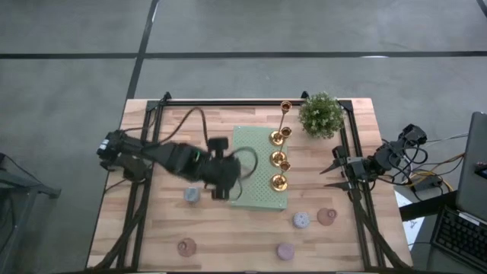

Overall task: Pick & Place candle stick holders
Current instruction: Put the middle purple vase on the shelf

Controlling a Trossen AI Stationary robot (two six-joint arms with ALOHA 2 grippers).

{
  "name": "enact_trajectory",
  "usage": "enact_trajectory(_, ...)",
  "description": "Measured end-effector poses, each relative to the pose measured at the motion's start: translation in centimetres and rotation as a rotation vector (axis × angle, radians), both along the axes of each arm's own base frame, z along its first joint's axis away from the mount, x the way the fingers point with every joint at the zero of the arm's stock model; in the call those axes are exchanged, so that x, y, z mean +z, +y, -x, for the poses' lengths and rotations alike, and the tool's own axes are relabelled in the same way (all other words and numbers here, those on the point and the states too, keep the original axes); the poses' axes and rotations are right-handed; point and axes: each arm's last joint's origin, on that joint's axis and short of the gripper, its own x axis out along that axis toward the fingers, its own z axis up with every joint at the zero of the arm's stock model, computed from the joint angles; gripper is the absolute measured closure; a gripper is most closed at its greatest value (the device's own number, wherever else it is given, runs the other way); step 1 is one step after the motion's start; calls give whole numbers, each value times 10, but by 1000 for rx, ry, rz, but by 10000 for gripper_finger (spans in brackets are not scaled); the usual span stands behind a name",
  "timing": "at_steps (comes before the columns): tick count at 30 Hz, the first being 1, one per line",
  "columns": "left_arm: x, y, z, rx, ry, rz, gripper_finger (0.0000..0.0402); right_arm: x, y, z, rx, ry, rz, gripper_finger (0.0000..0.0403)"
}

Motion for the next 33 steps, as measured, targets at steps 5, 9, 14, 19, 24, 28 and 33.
enact_trajectory(5, 0, 41, -8, 40, 43, -119, 383, 0, 0, 0, 0, 0, 0, 209)
enact_trajectory(9, 0, 66, -16, 50, 45, -172, 383, 0, 0, 0, 0, 0, 0, 209)
enact_trajectory(14, -1, 83, -32, 9, 11, -275, 383, 0, 0, 0, 0, 0, 0, 209)
enact_trajectory(19, -14, 93, -46, -27, 59, -330, 383, 0, 0, 0, 0, 0, 0, 209)
enact_trajectory(24, -31, 102, -61, -35, 123, -350, 383, 0, 0, 0, 0, 0, 0, 209)
enact_trajectory(28, -39, 105, -68, -49, 159, -367, 383, 0, 0, 0, 0, 0, 0, 209)
enact_trajectory(33, -41, 110, -70, -74, 170, -368, 383, 0, 0, 0, 0, 0, 0, 209)
